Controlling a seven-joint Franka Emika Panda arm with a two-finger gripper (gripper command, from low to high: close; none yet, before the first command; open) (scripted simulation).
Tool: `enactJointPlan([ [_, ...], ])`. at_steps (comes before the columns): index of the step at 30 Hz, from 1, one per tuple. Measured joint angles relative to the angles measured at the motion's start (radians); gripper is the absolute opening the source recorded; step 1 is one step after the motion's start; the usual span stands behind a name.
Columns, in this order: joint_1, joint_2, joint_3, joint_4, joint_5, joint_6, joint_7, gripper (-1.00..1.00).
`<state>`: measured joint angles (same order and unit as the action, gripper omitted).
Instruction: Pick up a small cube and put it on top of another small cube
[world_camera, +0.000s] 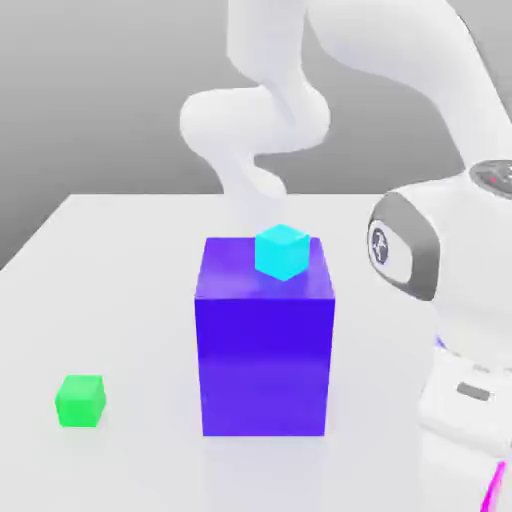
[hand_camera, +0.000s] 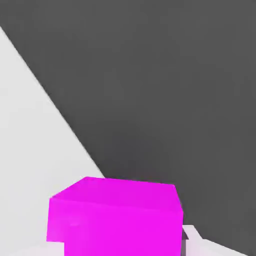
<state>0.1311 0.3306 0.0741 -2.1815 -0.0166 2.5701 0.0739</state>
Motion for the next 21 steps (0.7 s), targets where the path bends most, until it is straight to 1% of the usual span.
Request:
enactJointPlan([
  [4, -0.115, -0.082, -0.062, -0.103, 0.018, 0.016, -0.141, -1.00],
  [9, -0.261, -0.193, -0.166, -0.245, 0.040, 0.039, -0.341, -1.00],
  [12, -0.384, -0.264, -0.240, -0.335, 0.047, 0.053, -0.467, -1.00],
  [16, -0.528, -0.344, -0.298, -0.446, 0.041, 0.071, -0.606, -1.00],
  [17, -0.570, -0.343, -0.300, -0.469, 0.027, 0.081, -0.623, -1.00],
  [18, -0.615, -0.325, -0.290, -0.479, 0.029, 0.102, -0.638, -1.00],
  [19, -0.631, -0.298, -0.268, -0.484, 0.037, 0.129, -0.651, -1.00],
  [21, -0.597, -0.233, -0.233, -0.484, 0.062, 0.191, -0.674, -1.00],
])
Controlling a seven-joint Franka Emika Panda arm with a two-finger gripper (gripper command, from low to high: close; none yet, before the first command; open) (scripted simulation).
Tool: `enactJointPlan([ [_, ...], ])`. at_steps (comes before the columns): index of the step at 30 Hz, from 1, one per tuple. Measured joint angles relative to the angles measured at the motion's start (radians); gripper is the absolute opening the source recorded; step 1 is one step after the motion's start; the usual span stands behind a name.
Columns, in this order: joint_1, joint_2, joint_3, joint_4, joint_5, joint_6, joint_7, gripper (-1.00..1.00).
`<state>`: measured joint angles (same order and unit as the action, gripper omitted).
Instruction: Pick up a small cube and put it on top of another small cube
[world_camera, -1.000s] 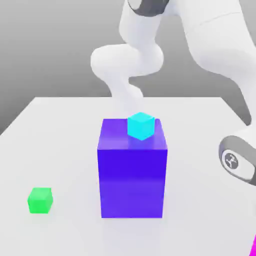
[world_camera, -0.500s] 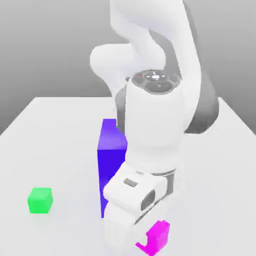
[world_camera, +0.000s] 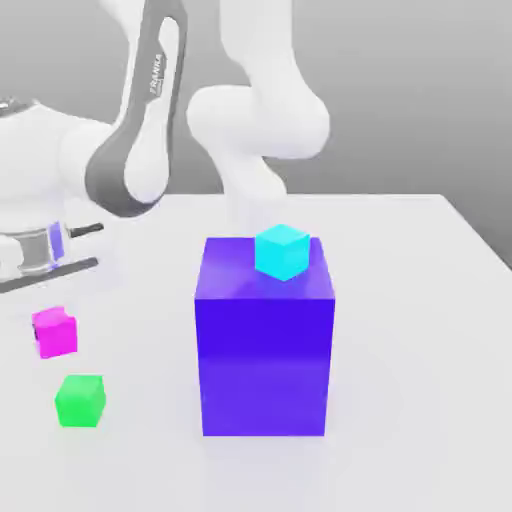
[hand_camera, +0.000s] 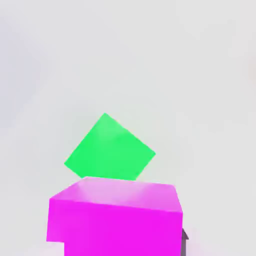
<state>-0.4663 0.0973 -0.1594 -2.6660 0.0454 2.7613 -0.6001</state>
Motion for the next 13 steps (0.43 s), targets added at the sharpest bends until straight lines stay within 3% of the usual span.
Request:
enactJointPlan([
  [1, -0.003, 0.035, 0.010, 0.001, 0.016, 0.033, -0.012, -1.00],
  [2, -0.009, 0.067, 0.021, 0.002, 0.030, 0.063, -0.023, 1.00],
  [9, -0.010, 0.074, 0.024, 0.002, 0.032, 0.071, -0.024, 1.00],
  [13, -0.010, -0.045, 0.011, -0.004, -0.022, -0.039, 0.015, 1.00],
])
